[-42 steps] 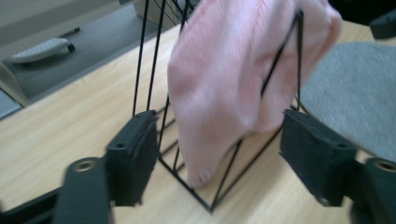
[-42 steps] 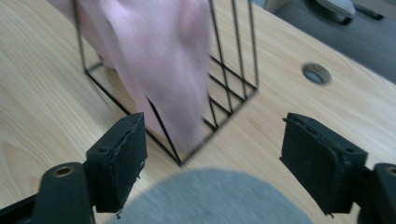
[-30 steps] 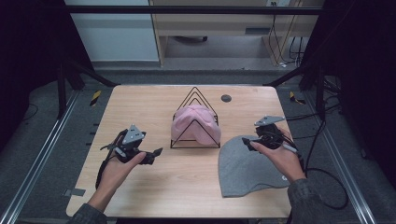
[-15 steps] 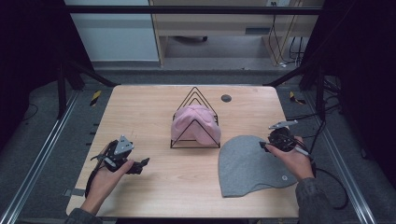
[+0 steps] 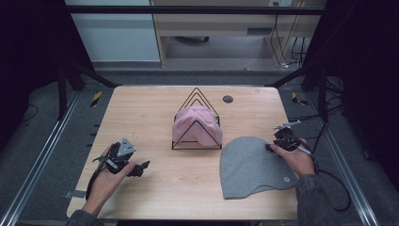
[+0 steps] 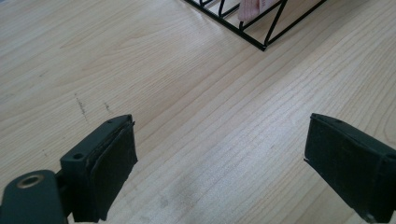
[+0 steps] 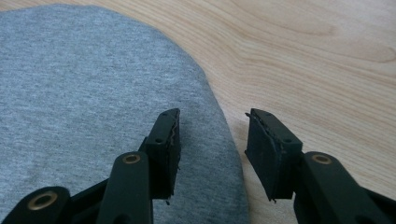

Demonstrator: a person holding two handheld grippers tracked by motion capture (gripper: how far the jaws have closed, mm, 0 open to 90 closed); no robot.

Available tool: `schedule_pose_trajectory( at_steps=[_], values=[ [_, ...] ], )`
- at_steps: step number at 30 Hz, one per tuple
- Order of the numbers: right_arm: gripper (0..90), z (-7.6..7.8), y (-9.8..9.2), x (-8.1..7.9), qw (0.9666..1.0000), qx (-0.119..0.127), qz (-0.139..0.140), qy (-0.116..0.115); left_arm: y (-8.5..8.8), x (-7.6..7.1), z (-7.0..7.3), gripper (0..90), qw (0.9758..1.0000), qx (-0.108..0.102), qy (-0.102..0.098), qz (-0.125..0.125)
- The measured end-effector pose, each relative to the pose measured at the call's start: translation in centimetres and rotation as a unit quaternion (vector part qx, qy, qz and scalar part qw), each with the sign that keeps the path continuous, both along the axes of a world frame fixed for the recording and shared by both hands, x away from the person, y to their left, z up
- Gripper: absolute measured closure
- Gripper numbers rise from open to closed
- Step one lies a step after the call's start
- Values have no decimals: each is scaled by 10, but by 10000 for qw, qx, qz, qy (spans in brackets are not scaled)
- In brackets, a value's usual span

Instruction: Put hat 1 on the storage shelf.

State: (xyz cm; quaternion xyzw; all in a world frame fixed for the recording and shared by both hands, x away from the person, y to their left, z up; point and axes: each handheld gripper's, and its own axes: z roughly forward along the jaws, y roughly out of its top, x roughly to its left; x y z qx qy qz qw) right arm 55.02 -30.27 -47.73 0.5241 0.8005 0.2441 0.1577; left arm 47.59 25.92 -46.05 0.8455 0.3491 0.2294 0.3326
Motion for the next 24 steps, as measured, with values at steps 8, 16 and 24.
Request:
schedule_pose_trajectory(
  at_steps=[8,16,24],
  values=[
    [610,-2,1,-1,9997,81,105,189,0,0,0,88,10000,0,24,-18],
    [824,-1,-1,-5,9992,132,273,275,0,0,0,89,10000,7,15,1],
    [860,15,2,-18,9985,233,490,-7,2,1,0,88,10000,5,18,36]
  ],
)
